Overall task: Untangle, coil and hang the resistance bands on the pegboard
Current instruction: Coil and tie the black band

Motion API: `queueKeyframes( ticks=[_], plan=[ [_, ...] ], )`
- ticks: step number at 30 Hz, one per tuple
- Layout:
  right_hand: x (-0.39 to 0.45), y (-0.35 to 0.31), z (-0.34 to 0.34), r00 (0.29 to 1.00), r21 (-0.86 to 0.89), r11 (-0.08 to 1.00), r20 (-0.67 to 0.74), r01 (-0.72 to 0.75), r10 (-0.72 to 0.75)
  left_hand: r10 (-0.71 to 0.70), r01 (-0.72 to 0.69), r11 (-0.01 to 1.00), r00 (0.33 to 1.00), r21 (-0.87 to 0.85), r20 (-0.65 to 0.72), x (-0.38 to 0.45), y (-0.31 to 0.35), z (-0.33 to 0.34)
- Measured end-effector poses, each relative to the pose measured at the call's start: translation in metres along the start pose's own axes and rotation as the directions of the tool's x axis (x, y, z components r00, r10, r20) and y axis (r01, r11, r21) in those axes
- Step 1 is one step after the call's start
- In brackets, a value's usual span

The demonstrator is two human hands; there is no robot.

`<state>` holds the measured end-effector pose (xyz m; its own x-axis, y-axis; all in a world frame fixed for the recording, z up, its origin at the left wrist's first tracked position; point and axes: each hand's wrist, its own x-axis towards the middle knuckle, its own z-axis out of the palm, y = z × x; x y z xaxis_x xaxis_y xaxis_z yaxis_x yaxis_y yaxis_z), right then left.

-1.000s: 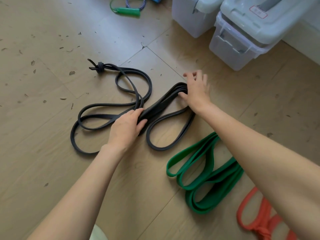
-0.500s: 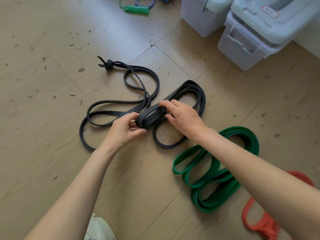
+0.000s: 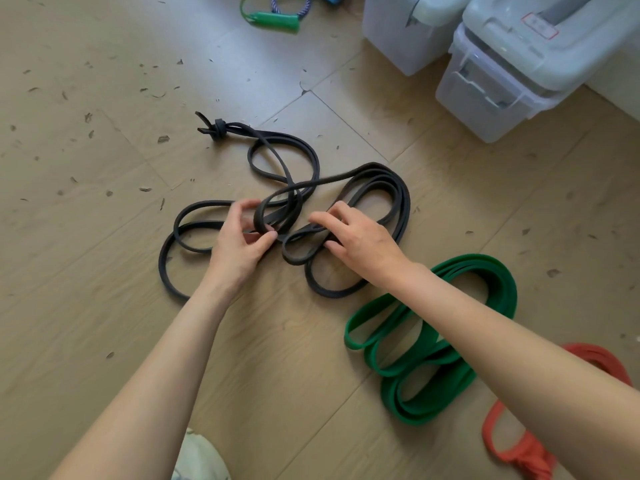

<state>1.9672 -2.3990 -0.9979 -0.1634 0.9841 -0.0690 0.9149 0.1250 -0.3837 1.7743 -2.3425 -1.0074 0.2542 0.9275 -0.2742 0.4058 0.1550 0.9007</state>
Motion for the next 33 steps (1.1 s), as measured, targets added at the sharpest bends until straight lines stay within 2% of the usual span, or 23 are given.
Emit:
queueKeyframes(
  ticks=[3, 6, 8, 11, 14, 16, 18, 20, 24, 26, 29, 33],
  plan=[
    [-0.002, 0.0, 0.003, 1.0, -0.027, 1.0, 0.022, 0.006, -0.006, 0.108, -0.107, 0.982, 0.994, 0.154, 0.0, -0.002, 0.002, 0.003],
    [-0.002, 0.002, 0.002, 0.999, 0.002, 0.999, 0.015, 0.045, -0.045, 0.121, -0.123, 0.969, 0.992, 0.214, 0.025, -0.004, 0.001, 0.003],
    [-0.003, 0.005, 0.002, 0.998, 0.015, 0.998, 0.015, 0.057, -0.057, 0.134, -0.153, 0.956, 0.987, 0.252, 0.093, -0.007, -0.002, 0.004],
    [-0.001, 0.009, 0.006, 0.997, 0.021, 0.996, 0.016, 0.081, -0.082, 0.174, -0.263, 0.849, 0.958, 0.457, 0.229, -0.013, -0.006, 0.006],
    [0.001, 0.011, 0.008, 0.994, 0.025, 0.994, 0.033, 0.103, -0.104, 0.226, -0.287, 0.72, 0.958, 0.632, 0.177, -0.014, -0.006, 0.013],
    [-0.001, 0.012, 0.01, 0.993, 0.008, 0.994, 0.05, 0.108, -0.108, 0.271, -0.256, 0.687, 0.959, 0.68, 0.086, -0.012, -0.006, 0.017],
    [-0.003, 0.011, 0.012, 0.994, 0.007, 0.997, 0.075, 0.08, -0.081, 0.272, -0.156, 0.691, 0.961, 0.706, -0.053, -0.008, -0.009, 0.018],
    [0.001, 0.007, 0.009, 0.995, 0.048, 0.998, 0.096, 0.037, -0.042, 0.238, -0.079, 0.703, 0.962, 0.707, -0.13, -0.006, -0.011, 0.019],
    [0.031, 0.005, -0.004, 0.981, 0.002, 0.997, 0.177, 0.082, -0.082, 0.226, -0.104, 0.743, 0.969, 0.661, -0.102, -0.004, -0.012, 0.018],
    [0.043, 0.005, -0.009, 0.977, 0.043, 0.997, 0.2, 0.069, -0.076, 0.225, -0.125, 0.75, 0.972, 0.65, -0.072, -0.004, -0.014, 0.015],
    [0.049, 0.001, -0.008, 0.989, 0.15, 0.989, 0.145, 0.004, -0.026, 0.191, -0.129, 0.802, 0.981, 0.584, -0.045, -0.005, -0.014, 0.012],
    [0.038, -0.003, 0.003, 0.996, 0.144, 0.99, 0.094, -0.007, -0.007, 0.166, -0.146, 0.847, 0.986, 0.511, 0.007, -0.007, -0.013, 0.008]
  ],
)
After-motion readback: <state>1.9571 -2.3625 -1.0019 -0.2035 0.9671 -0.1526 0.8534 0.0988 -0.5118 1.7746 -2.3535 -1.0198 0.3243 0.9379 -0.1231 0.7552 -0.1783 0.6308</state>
